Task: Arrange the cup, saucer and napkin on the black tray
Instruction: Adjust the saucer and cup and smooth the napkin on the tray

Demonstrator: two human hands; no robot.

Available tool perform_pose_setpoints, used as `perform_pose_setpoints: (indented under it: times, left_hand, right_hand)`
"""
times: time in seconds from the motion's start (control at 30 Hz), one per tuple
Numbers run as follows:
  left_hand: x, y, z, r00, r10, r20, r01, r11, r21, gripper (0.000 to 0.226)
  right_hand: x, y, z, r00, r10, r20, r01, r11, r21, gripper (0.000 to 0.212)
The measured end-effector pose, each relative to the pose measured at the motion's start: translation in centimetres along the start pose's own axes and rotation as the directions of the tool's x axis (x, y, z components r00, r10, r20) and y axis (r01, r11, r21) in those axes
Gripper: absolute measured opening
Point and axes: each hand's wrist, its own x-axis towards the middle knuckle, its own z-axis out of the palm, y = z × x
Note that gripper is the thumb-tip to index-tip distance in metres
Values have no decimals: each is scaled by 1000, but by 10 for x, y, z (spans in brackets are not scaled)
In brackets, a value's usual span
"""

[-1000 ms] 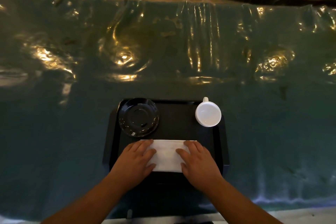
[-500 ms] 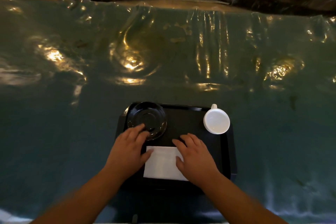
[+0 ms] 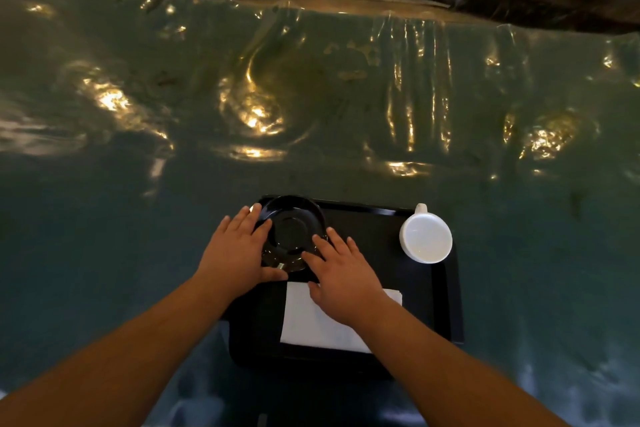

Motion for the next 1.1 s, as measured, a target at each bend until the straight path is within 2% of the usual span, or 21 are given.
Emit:
perform_pose_setpoints:
  times: [1.1]
  left_hand:
    - [18,65,-15,998,30,46,-30,999,-13,116]
  right_hand:
    - [-45,48,11,993,113,-41,-109,990,89,56]
